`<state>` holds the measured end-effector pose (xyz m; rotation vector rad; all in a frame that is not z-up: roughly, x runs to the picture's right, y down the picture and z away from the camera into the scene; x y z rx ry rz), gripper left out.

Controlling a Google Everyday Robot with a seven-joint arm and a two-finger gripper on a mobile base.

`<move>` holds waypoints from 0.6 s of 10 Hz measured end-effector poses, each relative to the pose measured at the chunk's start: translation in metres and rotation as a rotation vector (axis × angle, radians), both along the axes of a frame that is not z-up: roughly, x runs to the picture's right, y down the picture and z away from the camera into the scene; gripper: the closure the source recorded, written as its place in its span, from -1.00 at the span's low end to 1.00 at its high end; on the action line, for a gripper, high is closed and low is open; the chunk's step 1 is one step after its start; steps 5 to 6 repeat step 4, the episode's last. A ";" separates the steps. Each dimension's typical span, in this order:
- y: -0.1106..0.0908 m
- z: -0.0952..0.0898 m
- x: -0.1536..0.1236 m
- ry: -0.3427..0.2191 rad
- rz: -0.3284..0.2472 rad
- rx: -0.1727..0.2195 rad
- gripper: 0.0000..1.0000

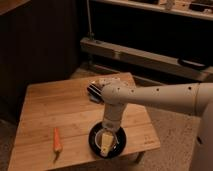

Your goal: Place the ceramic cup in the ceramic bowl

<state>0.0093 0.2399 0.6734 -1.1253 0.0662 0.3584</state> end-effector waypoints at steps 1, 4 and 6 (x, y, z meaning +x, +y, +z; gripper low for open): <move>-0.008 0.007 0.005 0.045 0.025 0.010 -0.60; -0.013 0.012 0.009 0.067 0.038 0.014 -0.60; -0.013 0.012 0.009 0.067 0.038 0.014 -0.60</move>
